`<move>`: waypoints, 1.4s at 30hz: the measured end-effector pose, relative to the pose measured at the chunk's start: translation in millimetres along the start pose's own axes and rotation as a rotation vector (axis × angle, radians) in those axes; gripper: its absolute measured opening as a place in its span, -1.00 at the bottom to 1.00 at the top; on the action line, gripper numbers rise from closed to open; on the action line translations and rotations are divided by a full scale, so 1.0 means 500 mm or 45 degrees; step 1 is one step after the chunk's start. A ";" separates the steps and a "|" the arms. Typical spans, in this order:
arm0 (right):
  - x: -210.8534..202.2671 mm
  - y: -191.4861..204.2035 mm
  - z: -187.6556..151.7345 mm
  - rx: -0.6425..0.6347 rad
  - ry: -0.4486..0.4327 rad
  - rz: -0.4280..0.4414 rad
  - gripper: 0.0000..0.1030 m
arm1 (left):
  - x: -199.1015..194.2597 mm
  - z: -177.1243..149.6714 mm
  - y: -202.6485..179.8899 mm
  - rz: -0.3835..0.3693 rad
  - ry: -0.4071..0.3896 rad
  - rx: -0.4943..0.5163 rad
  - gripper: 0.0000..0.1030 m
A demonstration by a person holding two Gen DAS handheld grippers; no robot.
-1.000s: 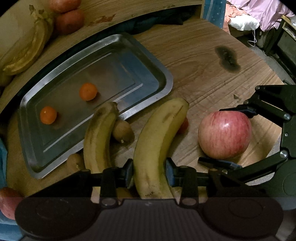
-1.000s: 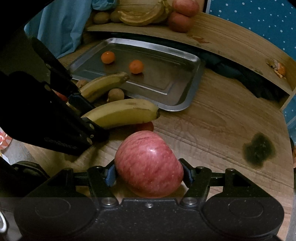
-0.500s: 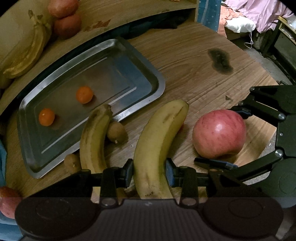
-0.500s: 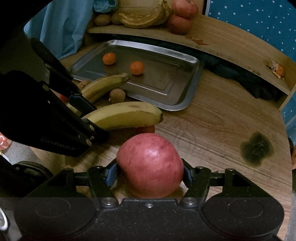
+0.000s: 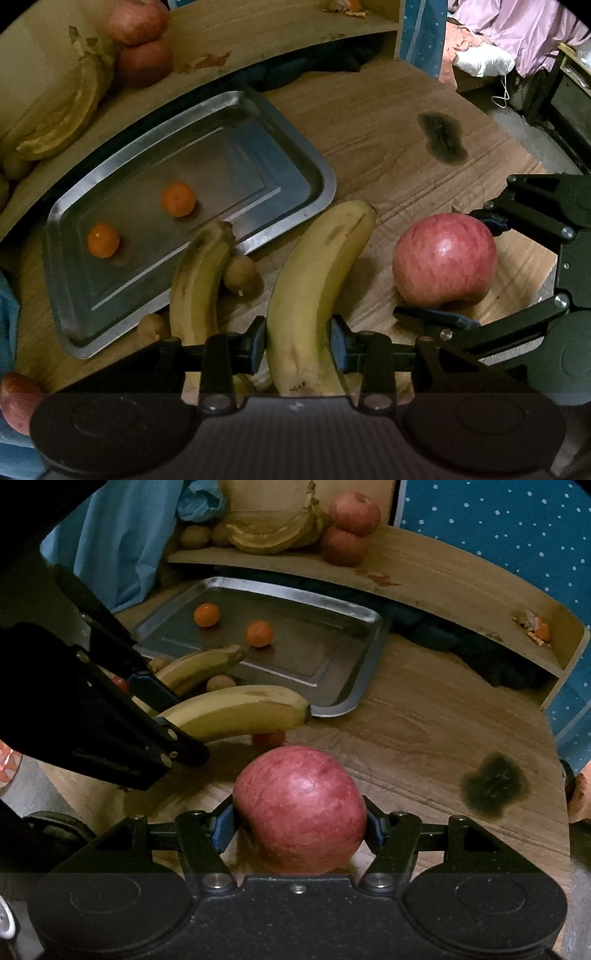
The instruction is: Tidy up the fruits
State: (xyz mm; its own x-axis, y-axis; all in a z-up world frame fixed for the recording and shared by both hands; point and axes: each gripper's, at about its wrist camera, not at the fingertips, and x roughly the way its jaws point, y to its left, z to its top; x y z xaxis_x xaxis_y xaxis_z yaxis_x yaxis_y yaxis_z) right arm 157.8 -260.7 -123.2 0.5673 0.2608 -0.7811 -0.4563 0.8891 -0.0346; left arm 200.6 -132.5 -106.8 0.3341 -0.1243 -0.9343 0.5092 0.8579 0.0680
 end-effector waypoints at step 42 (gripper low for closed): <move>0.127 -0.029 0.217 0.077 -0.113 -0.075 0.30 | -0.034 0.115 0.282 0.003 -0.181 -0.292 -0.22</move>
State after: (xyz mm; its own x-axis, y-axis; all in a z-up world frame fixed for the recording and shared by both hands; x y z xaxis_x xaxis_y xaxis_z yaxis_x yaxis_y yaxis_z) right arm 274.7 -216.1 -104.8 0.6513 0.2375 -0.7207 -0.3799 0.9242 -0.0387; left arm 312.3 -38.3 -61.0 0.4516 -0.1768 -0.8745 0.3203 0.9470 -0.0260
